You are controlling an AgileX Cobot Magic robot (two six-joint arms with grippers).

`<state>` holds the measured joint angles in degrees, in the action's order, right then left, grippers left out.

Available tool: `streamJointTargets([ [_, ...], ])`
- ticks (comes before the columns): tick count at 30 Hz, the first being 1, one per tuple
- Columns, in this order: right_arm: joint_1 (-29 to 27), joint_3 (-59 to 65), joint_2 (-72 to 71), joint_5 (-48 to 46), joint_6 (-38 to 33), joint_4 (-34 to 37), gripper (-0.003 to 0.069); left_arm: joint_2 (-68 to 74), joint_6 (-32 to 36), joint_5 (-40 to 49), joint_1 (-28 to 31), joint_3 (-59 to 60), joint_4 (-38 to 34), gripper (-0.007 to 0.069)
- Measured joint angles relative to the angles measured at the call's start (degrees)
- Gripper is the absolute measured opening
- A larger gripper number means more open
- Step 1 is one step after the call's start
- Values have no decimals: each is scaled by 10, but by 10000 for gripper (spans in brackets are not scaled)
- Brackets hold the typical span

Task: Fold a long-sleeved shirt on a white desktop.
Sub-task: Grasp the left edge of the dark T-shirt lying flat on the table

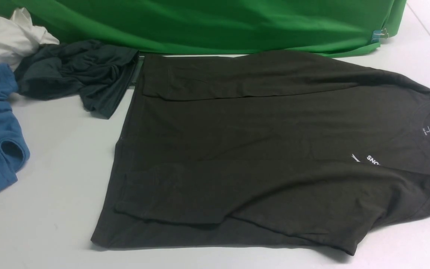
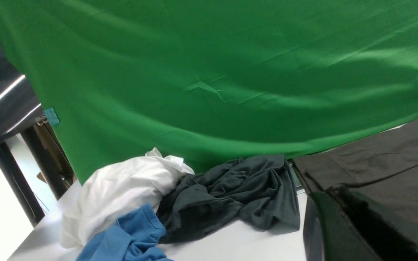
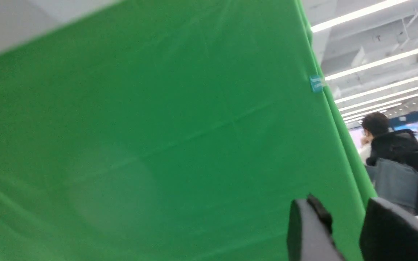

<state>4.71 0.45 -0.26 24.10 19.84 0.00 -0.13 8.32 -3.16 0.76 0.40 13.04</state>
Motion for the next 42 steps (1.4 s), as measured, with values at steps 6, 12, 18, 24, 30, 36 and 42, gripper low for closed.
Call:
streamJointTargets([
  [6,0,-1,1,36,82,0,242,0,-196,-147,0,0,-137,21],
  [12,0,-104,74,10,92,0,242,11,-278,-253,0,-47,-161,21],
  [18,0,-297,211,-103,46,0,242,103,-283,-130,0,-235,-154,21],
  [24,0,-500,374,-353,-27,0,242,284,-271,216,0,-475,-130,21],
  [30,0,-528,453,-485,-66,3,242,387,-180,382,-15,-540,-109,21],
  [36,41,-491,468,-528,-133,43,242,436,-138,385,-43,-543,-146,21],
  [42,133,-431,468,-567,-166,73,242,536,-45,478,-49,-545,-261,21],
])
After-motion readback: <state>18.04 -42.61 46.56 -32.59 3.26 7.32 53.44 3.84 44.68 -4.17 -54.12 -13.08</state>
